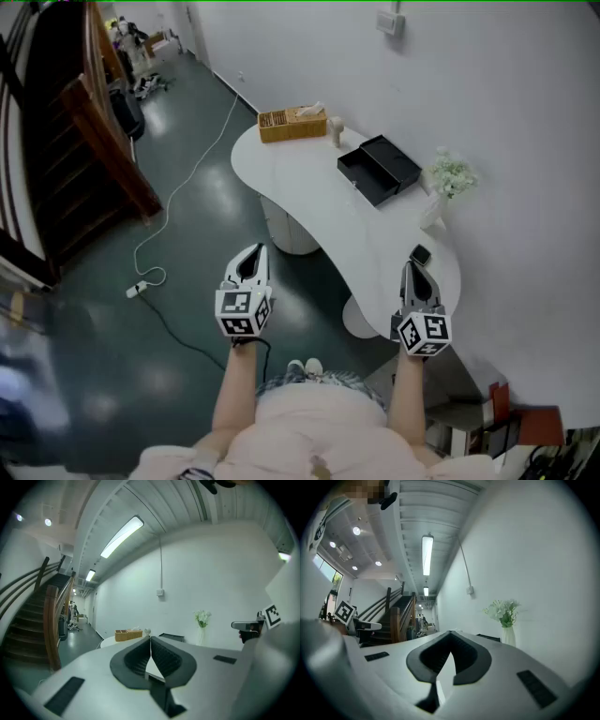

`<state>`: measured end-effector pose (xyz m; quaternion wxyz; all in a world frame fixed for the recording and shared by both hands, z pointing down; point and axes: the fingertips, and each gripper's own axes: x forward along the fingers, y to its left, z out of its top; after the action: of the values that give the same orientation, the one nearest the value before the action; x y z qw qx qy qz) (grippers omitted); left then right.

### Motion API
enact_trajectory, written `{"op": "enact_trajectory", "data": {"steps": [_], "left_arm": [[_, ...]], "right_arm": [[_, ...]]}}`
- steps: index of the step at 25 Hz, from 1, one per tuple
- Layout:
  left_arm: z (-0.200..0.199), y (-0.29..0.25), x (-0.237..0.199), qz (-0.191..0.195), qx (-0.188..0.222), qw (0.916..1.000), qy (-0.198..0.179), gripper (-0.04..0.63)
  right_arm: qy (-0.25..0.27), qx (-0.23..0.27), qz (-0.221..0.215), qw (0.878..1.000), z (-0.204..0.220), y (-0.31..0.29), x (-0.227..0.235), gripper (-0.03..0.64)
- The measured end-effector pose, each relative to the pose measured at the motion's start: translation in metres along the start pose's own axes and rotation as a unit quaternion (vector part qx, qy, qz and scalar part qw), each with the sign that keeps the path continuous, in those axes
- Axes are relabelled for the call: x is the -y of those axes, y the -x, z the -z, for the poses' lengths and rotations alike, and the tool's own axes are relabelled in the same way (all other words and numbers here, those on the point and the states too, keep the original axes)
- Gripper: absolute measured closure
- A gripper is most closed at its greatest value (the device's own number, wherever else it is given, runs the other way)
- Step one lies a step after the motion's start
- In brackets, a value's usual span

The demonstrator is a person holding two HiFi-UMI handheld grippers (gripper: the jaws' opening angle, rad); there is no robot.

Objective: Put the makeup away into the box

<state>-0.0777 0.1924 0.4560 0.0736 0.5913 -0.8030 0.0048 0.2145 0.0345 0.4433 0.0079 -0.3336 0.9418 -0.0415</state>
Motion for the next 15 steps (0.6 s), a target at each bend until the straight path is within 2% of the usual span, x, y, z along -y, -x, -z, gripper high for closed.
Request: {"op": "enact_trajectory", "data": {"steps": [15], "left_arm": [[0.0037, -0.0034, 0.0016, 0.005, -0.005, 1.0, 0.0, 0.569]], "right_arm": [[-0.003, -0.007, 0.012, 1.0, 0.0034, -0.0015, 0.0009, 0.603]]}}
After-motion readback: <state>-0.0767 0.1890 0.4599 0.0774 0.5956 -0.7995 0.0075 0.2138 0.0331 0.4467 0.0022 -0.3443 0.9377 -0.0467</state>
